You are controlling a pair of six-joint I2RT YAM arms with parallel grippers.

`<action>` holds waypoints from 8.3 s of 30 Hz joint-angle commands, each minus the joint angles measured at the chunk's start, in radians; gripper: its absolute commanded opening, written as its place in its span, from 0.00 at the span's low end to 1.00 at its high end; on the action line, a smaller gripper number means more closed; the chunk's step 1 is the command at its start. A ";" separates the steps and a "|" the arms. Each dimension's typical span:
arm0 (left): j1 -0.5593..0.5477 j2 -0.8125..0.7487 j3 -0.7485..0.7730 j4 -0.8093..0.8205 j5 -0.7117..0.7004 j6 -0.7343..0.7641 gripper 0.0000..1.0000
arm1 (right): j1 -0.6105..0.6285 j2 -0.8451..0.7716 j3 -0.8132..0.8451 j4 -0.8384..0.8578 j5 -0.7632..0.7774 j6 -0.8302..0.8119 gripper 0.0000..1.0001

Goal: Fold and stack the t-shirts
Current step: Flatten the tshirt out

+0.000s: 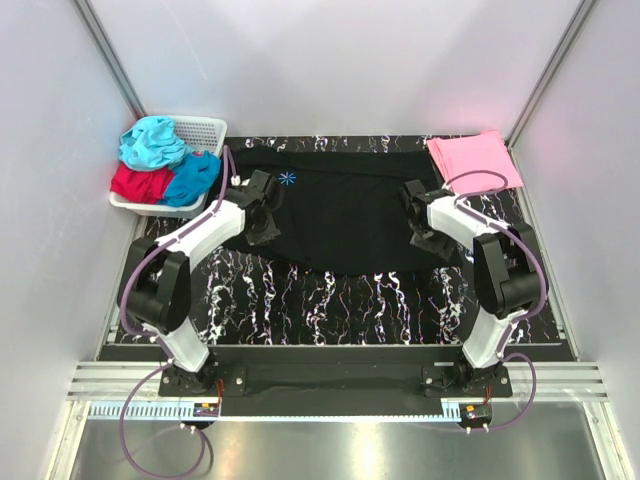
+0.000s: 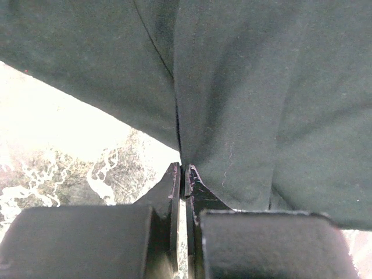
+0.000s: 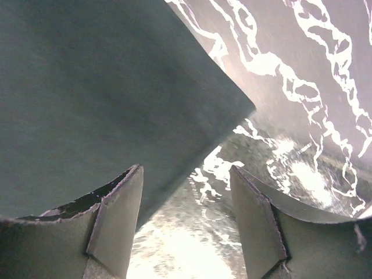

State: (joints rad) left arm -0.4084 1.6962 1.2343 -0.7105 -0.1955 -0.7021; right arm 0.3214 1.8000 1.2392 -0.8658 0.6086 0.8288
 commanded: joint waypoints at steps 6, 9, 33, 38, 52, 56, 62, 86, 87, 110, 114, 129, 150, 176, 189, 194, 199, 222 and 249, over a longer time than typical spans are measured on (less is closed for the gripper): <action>-0.003 -0.079 -0.030 0.011 -0.035 0.026 0.00 | -0.080 -0.119 -0.194 0.043 0.022 0.072 0.68; -0.001 -0.087 -0.038 0.013 -0.035 0.030 0.00 | -0.117 -0.163 -0.260 0.076 0.000 0.069 0.68; -0.001 -0.067 -0.019 0.005 -0.030 0.044 0.00 | -0.228 -0.269 -0.284 0.330 -0.201 -0.132 0.63; -0.001 -0.049 -0.003 0.003 -0.025 0.041 0.00 | -0.229 -0.272 -0.264 0.320 -0.202 -0.126 0.63; 0.000 -0.038 0.014 -0.003 -0.035 0.046 0.00 | -0.261 -0.175 -0.296 0.327 -0.247 -0.048 0.63; 0.000 -0.038 0.016 -0.006 -0.036 0.046 0.00 | -0.281 -0.174 -0.300 0.320 -0.205 -0.034 0.63; 0.002 -0.035 0.021 -0.006 -0.035 0.047 0.00 | -0.298 -0.130 -0.308 0.330 -0.247 -0.034 0.62; 0.013 -0.150 0.008 -0.072 -0.120 0.007 0.00 | -0.314 -0.264 -0.297 0.315 -0.264 -0.077 0.00; 0.014 -0.194 0.002 -0.082 -0.139 -0.014 0.00 | -0.314 -0.280 -0.290 0.303 -0.242 -0.083 0.00; 0.071 -0.696 -0.013 -0.357 -0.357 -0.186 0.00 | -0.314 -0.547 -0.090 0.103 -0.168 -0.195 0.00; 0.069 -0.665 0.063 -0.307 -0.311 -0.062 0.00 | -0.314 -0.565 -0.034 0.093 -0.208 -0.240 0.00; 0.053 -0.477 0.566 -0.366 -0.358 0.187 0.00 | -0.300 -0.571 0.348 0.005 -0.312 -0.453 0.00; -0.032 -0.607 0.932 -0.333 -0.383 0.466 0.00 | -0.157 -0.771 0.626 -0.029 -0.339 -0.686 0.00; -0.032 -0.325 0.967 -0.366 -0.291 0.414 0.00 | -0.156 -0.630 0.517 0.048 -0.340 -0.655 0.00; -0.033 -0.314 1.137 -0.463 -0.397 0.417 0.00 | -0.117 -0.613 0.620 0.062 -0.349 -0.681 0.00; -0.035 -0.427 1.093 -0.498 -0.410 0.394 0.00 | -0.110 -0.685 0.628 0.031 -0.389 -0.683 0.00; -0.033 -0.556 1.054 -0.506 -0.395 0.388 0.00 | -0.111 -0.771 0.632 0.017 -0.411 -0.691 0.00; 0.102 0.392 1.249 -0.478 -0.184 0.164 0.00 | -0.133 -0.072 0.470 0.281 -0.348 -0.539 0.00; 0.267 0.669 1.254 -0.136 0.018 0.130 0.00 | -0.211 0.697 1.303 0.019 -0.360 -0.444 0.00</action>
State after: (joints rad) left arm -0.1371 2.3936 2.4416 -0.9085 -0.2020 -0.5968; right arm 0.1402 2.5023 2.5008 -0.8333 0.1970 0.3660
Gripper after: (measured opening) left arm 0.024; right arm 0.013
